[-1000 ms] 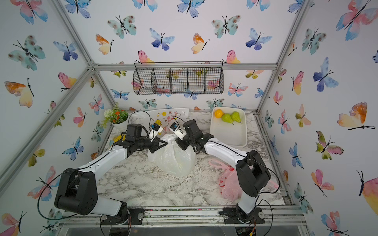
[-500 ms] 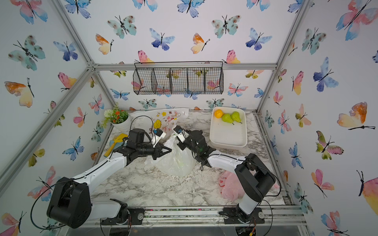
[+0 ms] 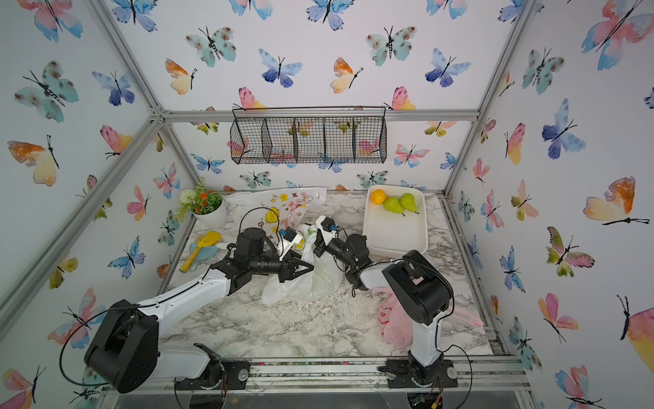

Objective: Place the pears into plastic bags & tie knots
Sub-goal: Tie the plastic bag at the center of the board.

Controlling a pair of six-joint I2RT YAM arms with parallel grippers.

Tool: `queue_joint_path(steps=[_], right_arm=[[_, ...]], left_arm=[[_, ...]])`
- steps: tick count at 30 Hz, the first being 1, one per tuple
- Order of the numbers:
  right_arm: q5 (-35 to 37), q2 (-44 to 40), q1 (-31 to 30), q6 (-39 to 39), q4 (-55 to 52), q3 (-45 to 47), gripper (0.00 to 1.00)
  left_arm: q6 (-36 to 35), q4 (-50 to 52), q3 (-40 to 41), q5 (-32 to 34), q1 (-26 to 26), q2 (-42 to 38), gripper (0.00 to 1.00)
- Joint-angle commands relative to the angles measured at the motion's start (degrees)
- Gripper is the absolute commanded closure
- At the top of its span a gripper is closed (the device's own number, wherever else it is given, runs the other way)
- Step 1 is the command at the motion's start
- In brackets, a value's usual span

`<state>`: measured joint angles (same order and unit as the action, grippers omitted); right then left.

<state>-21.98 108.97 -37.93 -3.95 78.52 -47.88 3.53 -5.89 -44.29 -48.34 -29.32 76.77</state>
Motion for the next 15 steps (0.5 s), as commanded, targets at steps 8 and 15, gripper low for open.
queue_joint_path(steps=[8,15], right_arm=[[-9.0,-0.9,0.4,-0.2,5.5,0.1,0.92],[-9.0,0.0,0.4,-2.7,7.6,-1.0,0.92]], left_arm=[[13.7,-14.3,5.8,-1.7,14.9,-10.7,0.33],[9.5,-20.3,1.6,-0.9,11.3,2.1,0.3]])
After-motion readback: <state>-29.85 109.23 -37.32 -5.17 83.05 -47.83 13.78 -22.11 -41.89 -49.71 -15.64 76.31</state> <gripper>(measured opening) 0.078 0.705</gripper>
